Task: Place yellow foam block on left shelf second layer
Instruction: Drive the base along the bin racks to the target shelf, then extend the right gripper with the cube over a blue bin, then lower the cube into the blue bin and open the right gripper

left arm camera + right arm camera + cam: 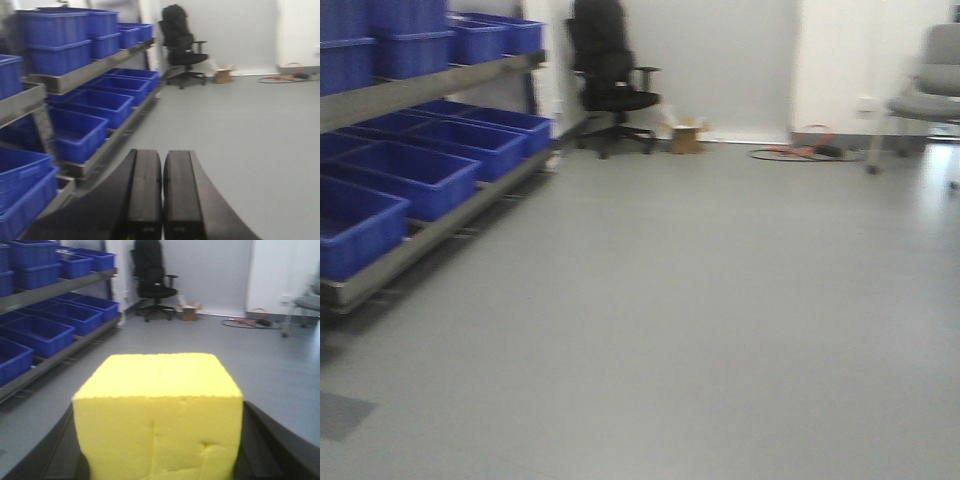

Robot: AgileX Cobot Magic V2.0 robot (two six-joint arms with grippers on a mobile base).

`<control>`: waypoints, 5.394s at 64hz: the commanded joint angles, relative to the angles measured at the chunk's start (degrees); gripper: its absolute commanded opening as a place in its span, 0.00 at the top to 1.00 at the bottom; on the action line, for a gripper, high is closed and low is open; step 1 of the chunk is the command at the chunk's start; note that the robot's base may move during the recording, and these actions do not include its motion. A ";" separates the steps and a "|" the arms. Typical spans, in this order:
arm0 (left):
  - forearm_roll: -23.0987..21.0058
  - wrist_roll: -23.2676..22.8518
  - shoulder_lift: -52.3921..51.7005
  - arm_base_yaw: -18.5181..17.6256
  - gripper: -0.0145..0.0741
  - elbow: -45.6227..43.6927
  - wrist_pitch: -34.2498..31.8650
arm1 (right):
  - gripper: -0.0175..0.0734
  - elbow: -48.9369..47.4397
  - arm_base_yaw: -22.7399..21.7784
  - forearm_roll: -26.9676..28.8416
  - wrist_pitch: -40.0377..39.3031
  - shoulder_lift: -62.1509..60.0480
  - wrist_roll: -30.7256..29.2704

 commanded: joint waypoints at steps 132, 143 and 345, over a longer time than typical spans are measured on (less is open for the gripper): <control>-0.35 -0.27 -1.02 -0.55 0.68 1.43 -4.66 | 0.25 -1.70 -0.32 -0.12 -5.27 0.37 -0.69; -0.35 -0.27 -1.02 -0.55 0.68 1.43 -4.66 | 0.25 -1.70 -0.32 -0.12 -5.27 0.37 -0.69; -0.35 -0.27 -1.02 -0.55 0.68 1.43 -4.66 | 0.25 -30.11 4.64 0.78 -26.53 58.36 0.56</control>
